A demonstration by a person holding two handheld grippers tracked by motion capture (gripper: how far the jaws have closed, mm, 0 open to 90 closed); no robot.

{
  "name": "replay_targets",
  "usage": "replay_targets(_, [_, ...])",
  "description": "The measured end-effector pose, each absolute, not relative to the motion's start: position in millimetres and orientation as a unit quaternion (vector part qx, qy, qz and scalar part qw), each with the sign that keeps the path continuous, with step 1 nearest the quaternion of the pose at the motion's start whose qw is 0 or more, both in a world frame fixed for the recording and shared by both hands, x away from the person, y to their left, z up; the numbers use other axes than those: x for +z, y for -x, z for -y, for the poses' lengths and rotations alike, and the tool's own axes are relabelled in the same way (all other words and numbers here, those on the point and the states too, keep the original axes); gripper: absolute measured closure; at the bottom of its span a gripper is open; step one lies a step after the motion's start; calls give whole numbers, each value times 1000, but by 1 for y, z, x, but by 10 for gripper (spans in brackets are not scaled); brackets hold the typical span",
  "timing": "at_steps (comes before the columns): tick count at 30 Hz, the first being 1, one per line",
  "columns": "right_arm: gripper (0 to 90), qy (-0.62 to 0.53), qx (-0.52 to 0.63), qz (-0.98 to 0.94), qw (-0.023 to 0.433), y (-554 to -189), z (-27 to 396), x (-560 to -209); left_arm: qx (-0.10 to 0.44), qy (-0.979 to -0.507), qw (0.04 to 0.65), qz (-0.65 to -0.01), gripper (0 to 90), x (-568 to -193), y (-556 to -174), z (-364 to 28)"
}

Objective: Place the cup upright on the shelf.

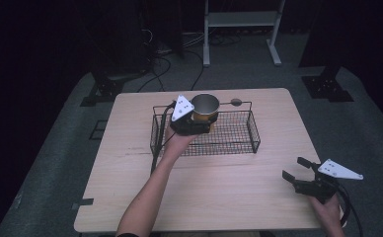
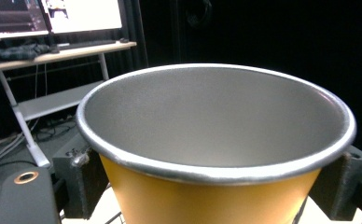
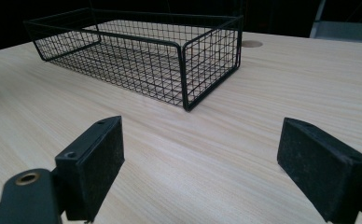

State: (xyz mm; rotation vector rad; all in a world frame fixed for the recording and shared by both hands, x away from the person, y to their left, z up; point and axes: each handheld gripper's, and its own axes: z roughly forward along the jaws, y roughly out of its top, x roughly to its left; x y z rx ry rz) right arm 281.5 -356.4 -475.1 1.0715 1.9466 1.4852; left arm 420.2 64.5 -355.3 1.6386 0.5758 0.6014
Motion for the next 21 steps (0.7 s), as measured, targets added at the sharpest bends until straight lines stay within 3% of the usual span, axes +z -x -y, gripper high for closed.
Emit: replay_targets(21, [137,-390,545,-705,231,-282,358,-475,238,-715,613,-238,135,-366,-470,-64])
